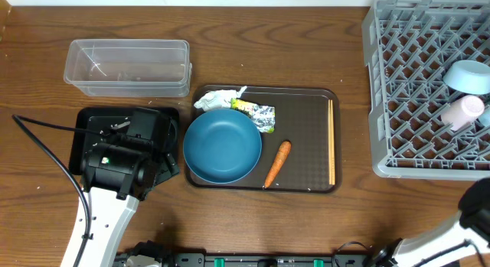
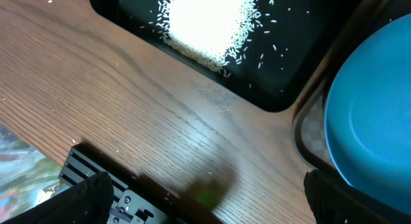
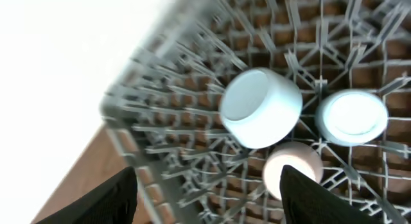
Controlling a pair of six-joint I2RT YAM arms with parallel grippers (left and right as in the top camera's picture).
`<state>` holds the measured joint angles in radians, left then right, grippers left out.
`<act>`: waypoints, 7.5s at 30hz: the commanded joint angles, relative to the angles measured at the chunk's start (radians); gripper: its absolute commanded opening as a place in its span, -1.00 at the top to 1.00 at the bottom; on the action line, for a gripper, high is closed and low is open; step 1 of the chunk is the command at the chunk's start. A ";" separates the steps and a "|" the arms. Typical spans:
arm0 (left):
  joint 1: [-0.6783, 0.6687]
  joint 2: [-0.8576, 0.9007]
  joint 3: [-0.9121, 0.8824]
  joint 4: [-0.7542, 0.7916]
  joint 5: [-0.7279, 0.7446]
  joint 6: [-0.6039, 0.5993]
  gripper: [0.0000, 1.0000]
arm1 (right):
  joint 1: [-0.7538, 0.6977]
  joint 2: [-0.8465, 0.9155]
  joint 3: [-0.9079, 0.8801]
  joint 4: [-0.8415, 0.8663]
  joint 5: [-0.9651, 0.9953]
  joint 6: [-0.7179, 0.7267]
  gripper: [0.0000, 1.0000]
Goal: Sort waste into correct bins and load items into the dishwasher rack
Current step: 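Lower the saucer into the rack slots and open the right gripper, then move the right gripper to the chopsticks at the tray's right edge, then close the right gripper on one wooden chopstick, then carry the chopstick to the rack and drop it in upright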
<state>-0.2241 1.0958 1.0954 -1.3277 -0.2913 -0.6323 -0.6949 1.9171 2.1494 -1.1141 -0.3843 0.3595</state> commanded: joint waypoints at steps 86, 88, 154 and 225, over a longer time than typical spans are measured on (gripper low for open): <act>0.005 0.000 0.010 -0.003 -0.009 -0.013 -0.96 | 1.080 0.149 -0.375 -0.441 0.568 0.159 -0.99; 0.005 0.000 0.010 -0.003 -0.009 -0.013 -0.95 | 1.071 0.097 -0.463 -0.353 0.556 0.158 -0.99; 0.005 0.000 0.010 -0.003 -0.009 -0.013 -0.96 | 0.984 -0.007 -0.924 0.301 0.280 -0.013 -0.64; 0.005 0.001 0.010 -0.003 -0.009 -0.013 -0.96 | 0.591 -0.005 -0.190 0.046 0.164 -0.264 0.23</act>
<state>-0.2241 1.0962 1.0954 -1.3273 -0.2913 -0.6323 -0.1253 1.9152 1.9514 -1.0592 -0.1074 0.0978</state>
